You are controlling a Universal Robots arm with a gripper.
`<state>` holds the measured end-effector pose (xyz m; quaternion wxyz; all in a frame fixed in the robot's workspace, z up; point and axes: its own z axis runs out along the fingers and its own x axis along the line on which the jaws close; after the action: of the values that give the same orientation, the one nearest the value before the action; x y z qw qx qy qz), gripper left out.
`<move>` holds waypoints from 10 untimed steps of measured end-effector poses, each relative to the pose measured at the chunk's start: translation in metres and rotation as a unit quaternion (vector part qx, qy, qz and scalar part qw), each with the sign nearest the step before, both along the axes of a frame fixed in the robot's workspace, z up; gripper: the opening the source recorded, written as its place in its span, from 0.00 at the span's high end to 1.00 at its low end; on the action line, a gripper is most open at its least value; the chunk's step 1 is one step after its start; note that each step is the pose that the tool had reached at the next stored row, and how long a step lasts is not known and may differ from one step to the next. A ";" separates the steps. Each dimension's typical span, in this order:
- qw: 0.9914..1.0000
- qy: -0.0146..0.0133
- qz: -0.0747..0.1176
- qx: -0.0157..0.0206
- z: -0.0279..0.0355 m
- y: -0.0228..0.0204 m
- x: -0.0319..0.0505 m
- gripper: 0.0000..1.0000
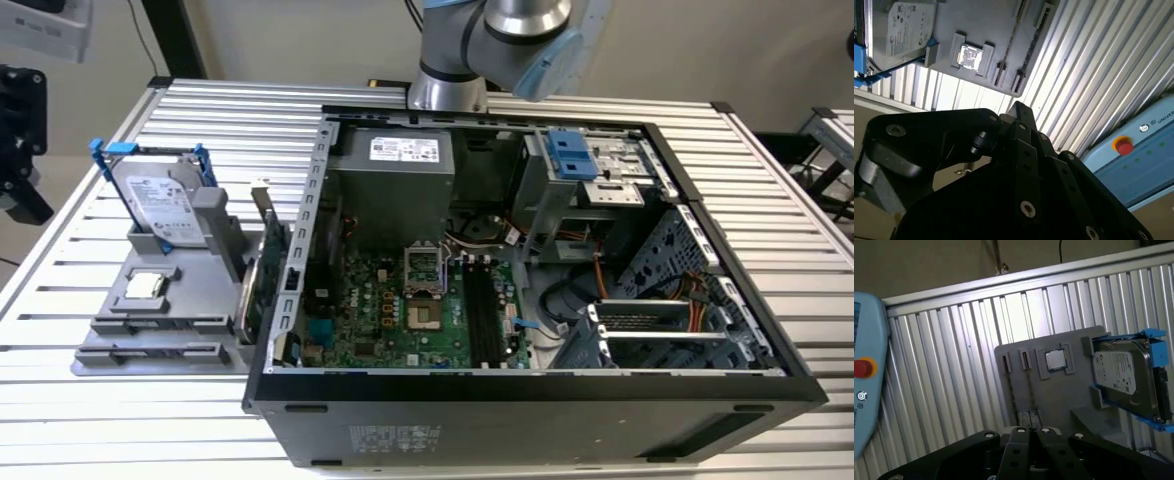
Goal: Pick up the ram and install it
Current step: 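Pick up the ram and move it above insertion slot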
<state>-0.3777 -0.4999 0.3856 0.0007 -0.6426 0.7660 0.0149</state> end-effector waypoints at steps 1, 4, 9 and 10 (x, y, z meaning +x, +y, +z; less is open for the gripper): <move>1.000 0.000 0.009 0.000 -0.0001 0.0000 0.0000 1.00; 0.999 -0.003 0.036 0.000 -0.0002 0.0000 0.0000 1.00; 0.997 -0.005 0.071 0.000 -0.0005 0.0000 0.0000 1.00; 0.997 -0.006 0.077 0.000 -0.0005 0.0000 0.0000 1.00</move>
<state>-0.3777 -0.5000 0.3850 0.0041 -0.6998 0.7142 0.0112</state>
